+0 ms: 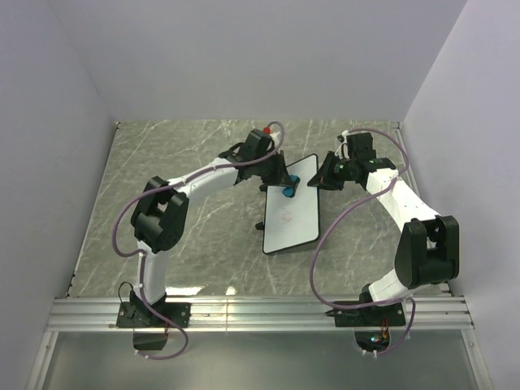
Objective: Erase the whiteboard
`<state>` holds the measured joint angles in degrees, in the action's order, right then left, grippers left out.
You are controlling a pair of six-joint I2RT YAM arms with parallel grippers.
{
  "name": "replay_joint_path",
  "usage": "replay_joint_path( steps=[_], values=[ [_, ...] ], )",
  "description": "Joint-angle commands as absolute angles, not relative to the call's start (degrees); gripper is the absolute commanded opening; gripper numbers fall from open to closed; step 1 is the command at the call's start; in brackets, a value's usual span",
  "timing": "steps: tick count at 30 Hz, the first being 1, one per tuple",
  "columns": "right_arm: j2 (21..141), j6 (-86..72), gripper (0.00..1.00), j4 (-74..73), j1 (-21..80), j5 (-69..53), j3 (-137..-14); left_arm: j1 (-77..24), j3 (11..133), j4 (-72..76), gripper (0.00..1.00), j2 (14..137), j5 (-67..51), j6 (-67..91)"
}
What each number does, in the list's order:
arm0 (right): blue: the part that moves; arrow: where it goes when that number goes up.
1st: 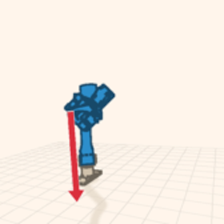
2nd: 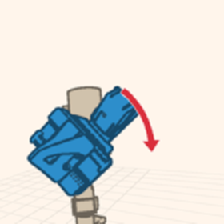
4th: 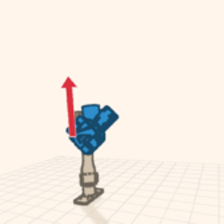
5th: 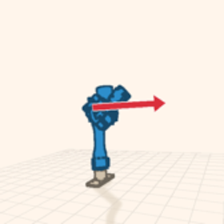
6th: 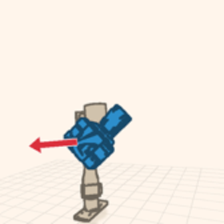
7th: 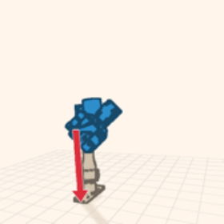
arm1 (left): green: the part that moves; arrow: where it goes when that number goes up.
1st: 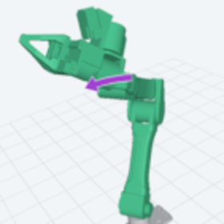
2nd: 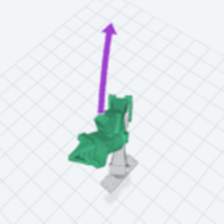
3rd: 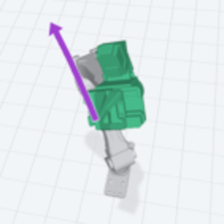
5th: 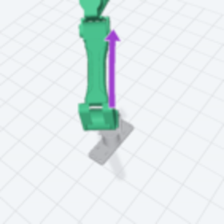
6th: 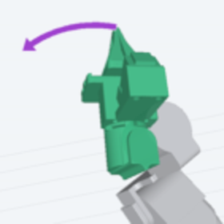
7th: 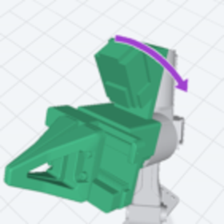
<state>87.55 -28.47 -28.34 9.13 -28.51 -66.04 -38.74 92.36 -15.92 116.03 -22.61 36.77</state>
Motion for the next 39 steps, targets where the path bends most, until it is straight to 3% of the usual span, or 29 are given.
replay_joint_path(
  steps=[1, 7, 23, 39],
  values=[
    [85.6, -24.9, 0.0, -29.4, 12.2, -30.5, -65.5, -37.4, 86.7, -16.9, 0.0, 121.6, -21.5, 37.1],
    [85.6, -28.1, 0.0, -29.9, 12.2, -25.7, -66.6, -40.1, 78.3, -15.2, 0.0, 115.0, -20.4, 36.9],
    [89.1, -40.7, 0.0, -26.6, 12.3, -14.8, -70.7, -50.1, 76.7, -14.3, 0.0, 102.5, -18.4, 45.2],
    [86.3, -42.3, 0.0, -28.1, 11.9, -12.3, -70.5, -43.3, 63.7, -9.7, 0.0, 107.0, -15.4, 47.0]
  ],
)
